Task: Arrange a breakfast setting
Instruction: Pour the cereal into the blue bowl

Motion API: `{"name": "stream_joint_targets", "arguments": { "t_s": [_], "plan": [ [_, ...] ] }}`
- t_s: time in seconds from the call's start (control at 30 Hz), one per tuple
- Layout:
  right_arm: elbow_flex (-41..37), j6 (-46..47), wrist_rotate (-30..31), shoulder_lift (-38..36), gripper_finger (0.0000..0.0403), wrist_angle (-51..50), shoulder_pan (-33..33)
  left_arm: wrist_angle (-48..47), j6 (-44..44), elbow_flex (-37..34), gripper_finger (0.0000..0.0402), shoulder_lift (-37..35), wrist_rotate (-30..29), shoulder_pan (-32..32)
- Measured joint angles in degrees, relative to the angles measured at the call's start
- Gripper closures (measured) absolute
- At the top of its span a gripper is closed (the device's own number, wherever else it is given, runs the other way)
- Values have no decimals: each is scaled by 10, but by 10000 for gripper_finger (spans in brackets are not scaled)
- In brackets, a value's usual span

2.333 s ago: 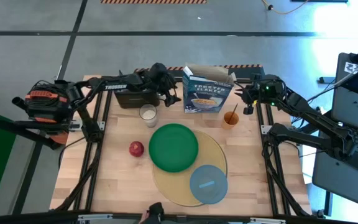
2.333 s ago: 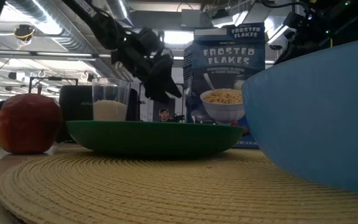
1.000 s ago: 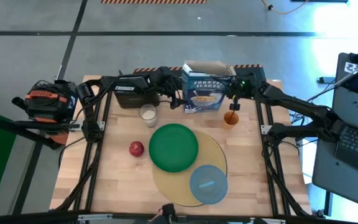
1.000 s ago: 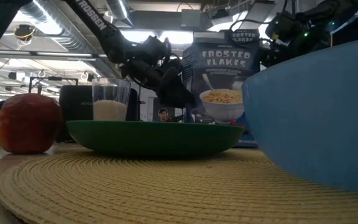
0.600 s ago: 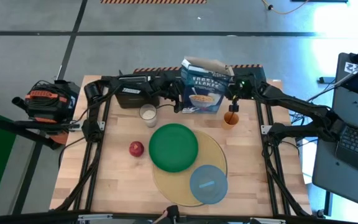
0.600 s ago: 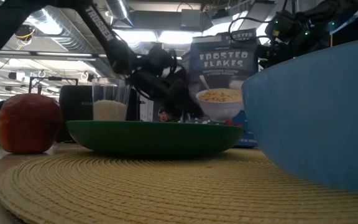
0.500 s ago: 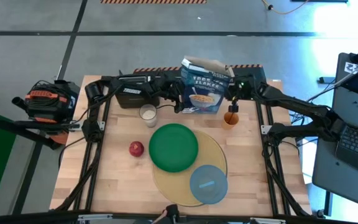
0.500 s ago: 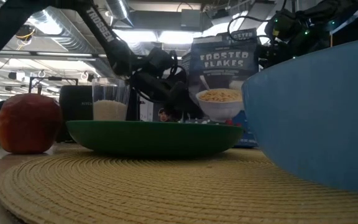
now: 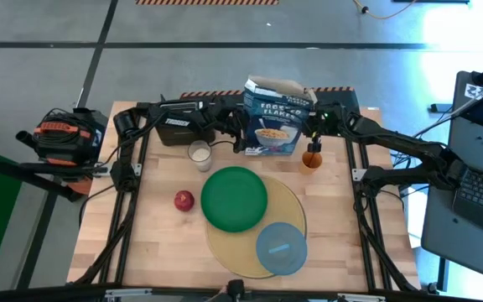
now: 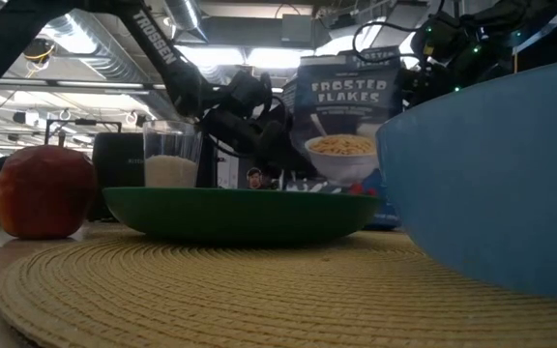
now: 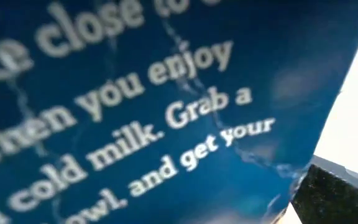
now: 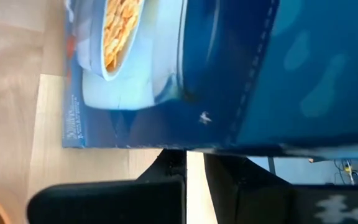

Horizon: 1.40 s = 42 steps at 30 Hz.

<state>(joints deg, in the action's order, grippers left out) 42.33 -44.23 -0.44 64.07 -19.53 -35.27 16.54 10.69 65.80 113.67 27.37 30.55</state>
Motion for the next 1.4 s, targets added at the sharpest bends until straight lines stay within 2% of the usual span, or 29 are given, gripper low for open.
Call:
{"name": "stream_joint_targets", "arguments": {
  "t_s": [0.23, 0.37, 0.53, 0.73, 0.9, 1.1, 1.3, 1.4],
  "plan": [
    [0, -8, 2, 0, 372, -1, 0, 1, 15, 0, 112, 0, -6, -2],
    [0, -11, 5, 0, 372, -1, 0, 3, 20, 0, 141, 0, -11, -2],
    [0, -15, 19, 0, 372, 0, 0, 6, 23, 0, 145, 0, -24, -2],
    [0, -38, 127, -12, 372, -5, 1, 13, 41, 0, 145, 0, -59, -7],
    [0, -42, 135, -31, 372, -12, 0, 16, 49, 0, 146, 0, -80, -11],
    [0, -41, 204, -73, 372, -30, 0, 26, 45, 0, 146, -2, -88, -13],
    [0, -39, 203, -166, 372, -58, 0, 18, 34, 0, 150, -50, -94, -14],
    [0, -25, 181, -218, 372, -78, 0, 15, 29, 0, 158, -78, -92, -13]
  ]
}}
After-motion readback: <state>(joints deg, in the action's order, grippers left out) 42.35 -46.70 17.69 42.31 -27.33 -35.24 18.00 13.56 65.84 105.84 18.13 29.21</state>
